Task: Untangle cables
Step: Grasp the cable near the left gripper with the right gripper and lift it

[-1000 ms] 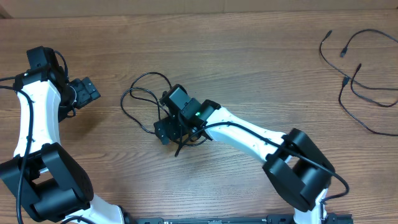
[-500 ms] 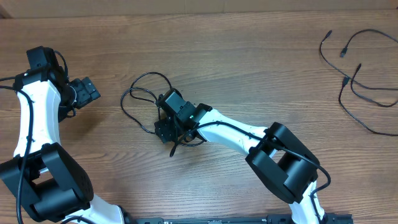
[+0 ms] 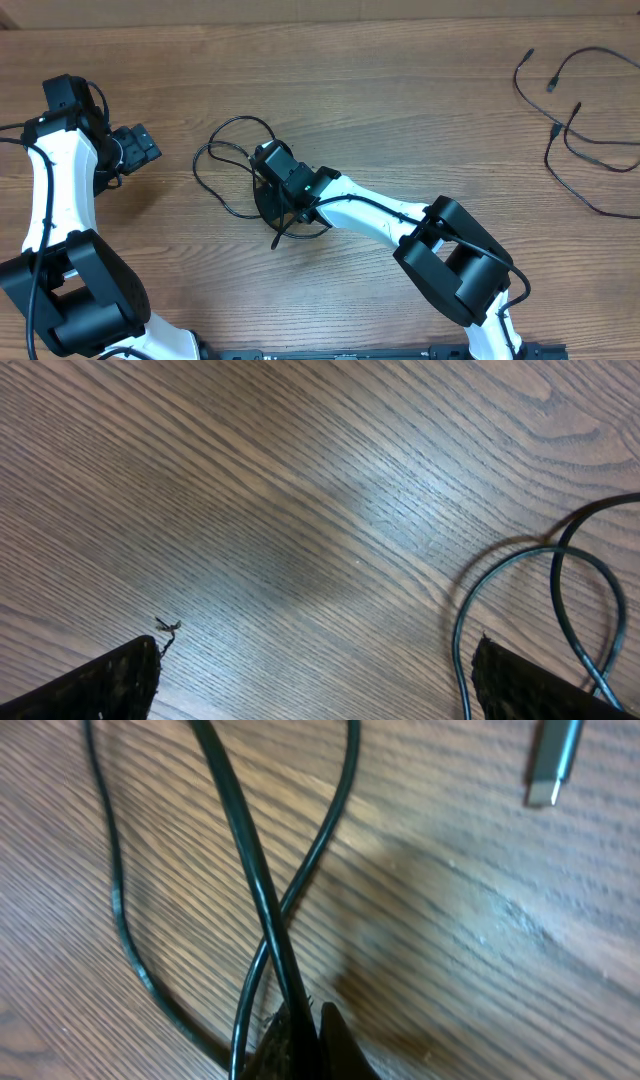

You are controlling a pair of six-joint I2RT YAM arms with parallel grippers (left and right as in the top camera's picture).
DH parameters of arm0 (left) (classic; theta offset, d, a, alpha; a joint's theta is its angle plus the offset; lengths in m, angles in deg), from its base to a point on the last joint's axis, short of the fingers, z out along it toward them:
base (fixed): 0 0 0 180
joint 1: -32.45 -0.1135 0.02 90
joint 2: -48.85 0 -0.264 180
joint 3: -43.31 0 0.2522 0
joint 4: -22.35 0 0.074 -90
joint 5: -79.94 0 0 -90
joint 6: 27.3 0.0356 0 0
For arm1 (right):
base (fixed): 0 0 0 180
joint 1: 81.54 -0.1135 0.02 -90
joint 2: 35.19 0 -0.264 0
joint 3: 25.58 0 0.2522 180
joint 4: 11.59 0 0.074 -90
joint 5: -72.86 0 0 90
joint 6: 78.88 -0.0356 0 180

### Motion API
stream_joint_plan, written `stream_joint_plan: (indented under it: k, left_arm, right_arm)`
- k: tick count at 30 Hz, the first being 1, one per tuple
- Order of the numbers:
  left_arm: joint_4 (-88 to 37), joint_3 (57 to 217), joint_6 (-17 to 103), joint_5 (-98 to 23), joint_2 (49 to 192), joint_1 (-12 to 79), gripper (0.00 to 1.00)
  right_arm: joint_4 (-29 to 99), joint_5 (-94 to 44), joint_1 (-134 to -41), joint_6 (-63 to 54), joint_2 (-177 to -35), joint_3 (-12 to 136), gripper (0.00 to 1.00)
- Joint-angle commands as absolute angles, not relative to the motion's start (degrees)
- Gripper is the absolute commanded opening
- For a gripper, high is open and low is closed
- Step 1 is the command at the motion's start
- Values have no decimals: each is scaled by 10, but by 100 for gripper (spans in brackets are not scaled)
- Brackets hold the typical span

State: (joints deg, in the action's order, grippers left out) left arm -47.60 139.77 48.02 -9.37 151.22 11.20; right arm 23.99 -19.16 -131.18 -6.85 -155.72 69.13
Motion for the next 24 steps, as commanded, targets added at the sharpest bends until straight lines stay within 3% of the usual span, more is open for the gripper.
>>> stream_joint_plan:
  k: [1, 7, 14, 24]
  left_arm:
    - [-477, 1397, 474, -90, 1517, 111, 100]
    - [-477, 1397, 474, -90, 1517, 111, 100]
    - [-477, 1397, 475, -90, 1517, 111, 100]
    - [-477, 1397, 474, -90, 1517, 111, 100]
  right_arm:
    - [255, -171, -1313, -69, -1556, 693, 4]
    - [335, -138, -1302, -62, -1516, 711, 4]
    - [460, 17, -1290, -34, -1392, 770, 4]
    - [462, 134, -1289, 12, -1219, 834, 4]
